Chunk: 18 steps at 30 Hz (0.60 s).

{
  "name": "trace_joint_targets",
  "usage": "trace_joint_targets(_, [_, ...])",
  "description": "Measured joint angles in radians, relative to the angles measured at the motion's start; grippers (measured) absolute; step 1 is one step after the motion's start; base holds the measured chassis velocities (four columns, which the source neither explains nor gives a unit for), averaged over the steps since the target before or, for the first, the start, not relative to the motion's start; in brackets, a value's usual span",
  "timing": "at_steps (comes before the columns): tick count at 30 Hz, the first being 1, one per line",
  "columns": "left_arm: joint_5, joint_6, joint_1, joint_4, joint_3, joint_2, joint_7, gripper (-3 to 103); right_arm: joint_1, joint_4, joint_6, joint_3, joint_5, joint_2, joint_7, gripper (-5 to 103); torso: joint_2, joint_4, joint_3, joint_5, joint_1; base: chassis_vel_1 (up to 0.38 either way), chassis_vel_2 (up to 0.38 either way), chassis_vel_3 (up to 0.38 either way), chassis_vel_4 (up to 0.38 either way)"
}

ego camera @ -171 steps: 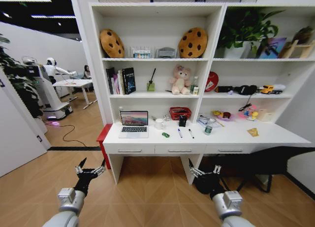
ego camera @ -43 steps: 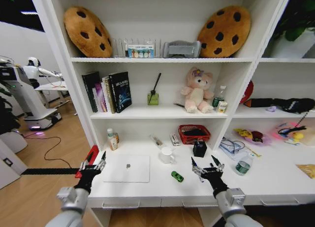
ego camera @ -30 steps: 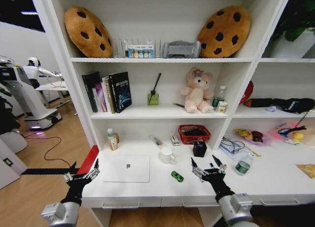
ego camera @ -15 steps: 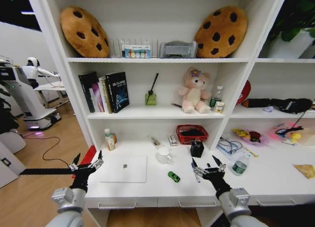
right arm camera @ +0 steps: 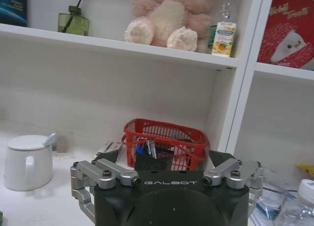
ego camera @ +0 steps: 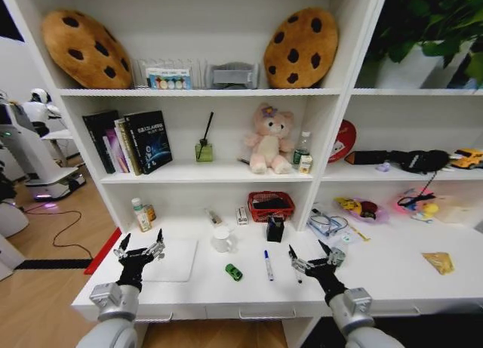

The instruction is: Organize the objects on the table.

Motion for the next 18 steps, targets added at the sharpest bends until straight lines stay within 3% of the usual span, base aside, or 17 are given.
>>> trace_joint_targets(1, [-0.001, 0.001, -0.009, 0.007, 0.001, 0.005, -0.003, 100, 0.011, -0.015, 0.006, -0.003, 0.003, -0.013, -0.003, 100, 0.000, -0.0009, 0.000, 0.0008, 0.000, 0.046, 0.008, -0.054, 0.003])
trace_joint_targets(6, [-0.018, 0.007, -0.005, 0.011, 0.001, 0.023, -0.015, 100, 0.051, -0.025, -0.024, -0.024, 0.073, -0.085, -0.015, 100, 0.000, -0.0009, 0.000, 0.0000, 0.000, 0.053, 0.034, -0.047, -0.030])
trace_joint_targets(11, [-0.064, 0.010, 0.017, 0.003, -0.007, 0.074, -0.031, 100, 0.131, -0.034, -0.120, -0.116, 0.261, -0.274, -0.045, 100, 0.000, -0.0005, 0.000, 0.0002, 0.000, 0.018, 0.025, -0.008, -0.020])
trace_joint_targets(18, [-0.092, 0.034, 0.035, -0.008, -0.006, 0.092, -0.058, 100, 0.219, -0.088, -0.185, -0.209, 0.332, -0.345, -0.057, 100, 0.000, -0.0008, 0.000, 0.0004, 0.000, 0.000, 0.000, 0.000, 0.000])
